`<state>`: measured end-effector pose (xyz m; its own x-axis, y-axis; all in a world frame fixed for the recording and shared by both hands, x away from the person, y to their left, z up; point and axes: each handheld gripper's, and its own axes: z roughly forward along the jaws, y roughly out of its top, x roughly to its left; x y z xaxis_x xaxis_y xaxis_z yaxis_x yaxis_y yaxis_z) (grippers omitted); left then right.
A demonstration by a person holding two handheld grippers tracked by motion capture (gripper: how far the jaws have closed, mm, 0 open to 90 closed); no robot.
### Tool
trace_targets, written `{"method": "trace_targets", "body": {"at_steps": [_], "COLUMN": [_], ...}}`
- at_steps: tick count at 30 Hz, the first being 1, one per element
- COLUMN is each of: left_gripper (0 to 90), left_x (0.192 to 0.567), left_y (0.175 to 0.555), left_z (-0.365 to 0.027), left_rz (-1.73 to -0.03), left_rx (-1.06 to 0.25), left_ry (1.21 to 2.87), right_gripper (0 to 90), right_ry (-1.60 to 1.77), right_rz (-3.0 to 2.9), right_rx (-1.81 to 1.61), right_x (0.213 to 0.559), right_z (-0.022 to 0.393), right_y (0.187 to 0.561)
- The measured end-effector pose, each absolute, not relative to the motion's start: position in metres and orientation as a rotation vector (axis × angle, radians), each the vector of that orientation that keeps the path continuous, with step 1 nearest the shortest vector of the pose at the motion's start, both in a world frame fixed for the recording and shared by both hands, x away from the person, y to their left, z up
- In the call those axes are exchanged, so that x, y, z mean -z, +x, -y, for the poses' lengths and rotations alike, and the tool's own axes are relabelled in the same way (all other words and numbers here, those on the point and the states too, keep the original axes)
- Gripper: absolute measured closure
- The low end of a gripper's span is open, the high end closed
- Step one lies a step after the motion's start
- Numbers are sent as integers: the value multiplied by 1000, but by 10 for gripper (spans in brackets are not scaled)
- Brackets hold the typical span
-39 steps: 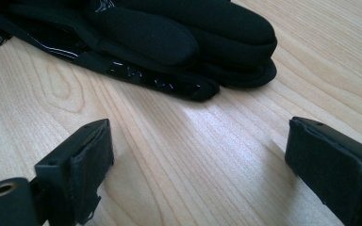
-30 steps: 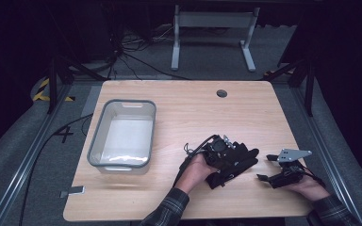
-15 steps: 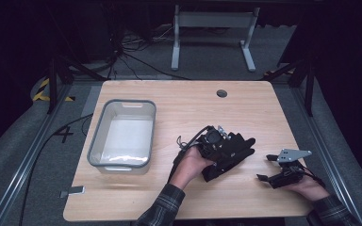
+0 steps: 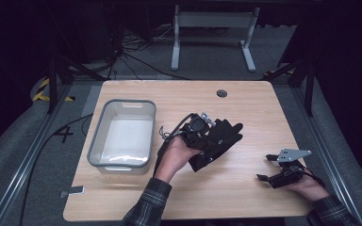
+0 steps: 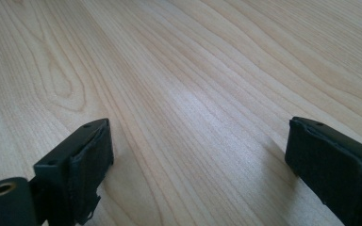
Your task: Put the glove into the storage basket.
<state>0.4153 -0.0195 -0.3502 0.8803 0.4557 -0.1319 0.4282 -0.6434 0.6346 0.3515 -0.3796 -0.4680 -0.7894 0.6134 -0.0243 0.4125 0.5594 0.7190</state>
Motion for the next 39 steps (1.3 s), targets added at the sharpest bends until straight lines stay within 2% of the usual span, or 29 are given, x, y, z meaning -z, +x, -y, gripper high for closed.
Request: {"method": "trace_targets", "body": {"at_steps": [5,8,14,39], "left_gripper": [698,698,698,698], "left_x": [342,333,322,319], "left_y": [417,419,422,416], "left_z": [6,-10,-42,-164], "left_rz": [-662,-700,-772,-1096], "left_rx": [-84,-112,-162,-297], "left_ry": [2341,2317,2276,2133], "right_gripper": [87,38,12,10], "right_ry": [851,873,878,876], "right_rz": [-2524,-2518,-2521,-2521], "right_rx": [-1058,-1041,-1026,-1026], "right_x": [468,468,469,469], "right_z": [380,379,378,378], "right_y": [352,353,353,353]}}
